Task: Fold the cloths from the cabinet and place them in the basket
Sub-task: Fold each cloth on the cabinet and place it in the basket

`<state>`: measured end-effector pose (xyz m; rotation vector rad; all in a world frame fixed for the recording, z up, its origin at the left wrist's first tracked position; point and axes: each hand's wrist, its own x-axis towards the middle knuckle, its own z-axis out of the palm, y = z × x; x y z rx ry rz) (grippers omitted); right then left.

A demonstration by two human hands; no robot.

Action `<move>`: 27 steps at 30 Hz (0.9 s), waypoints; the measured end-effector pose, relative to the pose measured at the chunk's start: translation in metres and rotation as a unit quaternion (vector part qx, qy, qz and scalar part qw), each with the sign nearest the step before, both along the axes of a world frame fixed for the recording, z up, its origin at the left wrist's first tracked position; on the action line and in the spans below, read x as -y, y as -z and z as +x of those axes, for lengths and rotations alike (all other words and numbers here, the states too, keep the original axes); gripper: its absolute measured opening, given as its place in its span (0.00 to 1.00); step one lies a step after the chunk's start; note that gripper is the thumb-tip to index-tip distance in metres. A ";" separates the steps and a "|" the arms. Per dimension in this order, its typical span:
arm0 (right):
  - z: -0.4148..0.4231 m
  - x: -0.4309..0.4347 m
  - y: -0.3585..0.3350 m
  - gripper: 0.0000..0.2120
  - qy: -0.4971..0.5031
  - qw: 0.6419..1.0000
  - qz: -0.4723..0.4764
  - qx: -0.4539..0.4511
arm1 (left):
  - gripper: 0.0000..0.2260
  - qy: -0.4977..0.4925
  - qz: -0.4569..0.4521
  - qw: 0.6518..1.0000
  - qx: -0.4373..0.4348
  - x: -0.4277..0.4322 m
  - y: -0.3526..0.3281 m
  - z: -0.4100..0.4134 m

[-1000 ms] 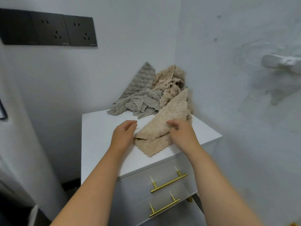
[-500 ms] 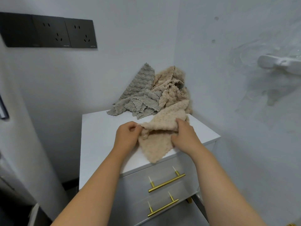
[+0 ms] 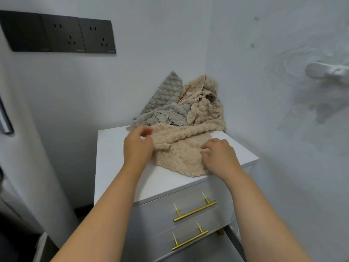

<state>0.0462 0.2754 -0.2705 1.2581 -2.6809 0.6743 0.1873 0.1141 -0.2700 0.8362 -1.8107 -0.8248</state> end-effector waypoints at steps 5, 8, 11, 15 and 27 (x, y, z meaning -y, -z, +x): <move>0.000 -0.002 0.001 0.19 -0.018 0.989 0.142 0.030 | 0.22 0.237 -0.052 0.906 0.347 -0.013 -0.003 -0.007; -0.003 -0.006 -0.005 0.16 0.012 0.991 0.123 0.055 | 0.26 0.248 -0.066 0.870 0.420 -0.018 -0.014 -0.006; -0.007 -0.010 -0.009 0.16 0.026 0.989 0.132 0.064 | 0.15 0.265 -0.084 0.837 0.471 -0.016 -0.030 0.001; -0.005 -0.014 -0.018 0.19 0.020 0.984 0.159 0.077 | 0.07 0.314 -0.048 0.833 0.454 -0.010 -0.040 0.015; 0.011 -0.012 -0.021 0.07 -0.012 0.996 0.090 0.020 | 0.06 0.237 0.001 0.939 0.248 -0.005 -0.049 0.019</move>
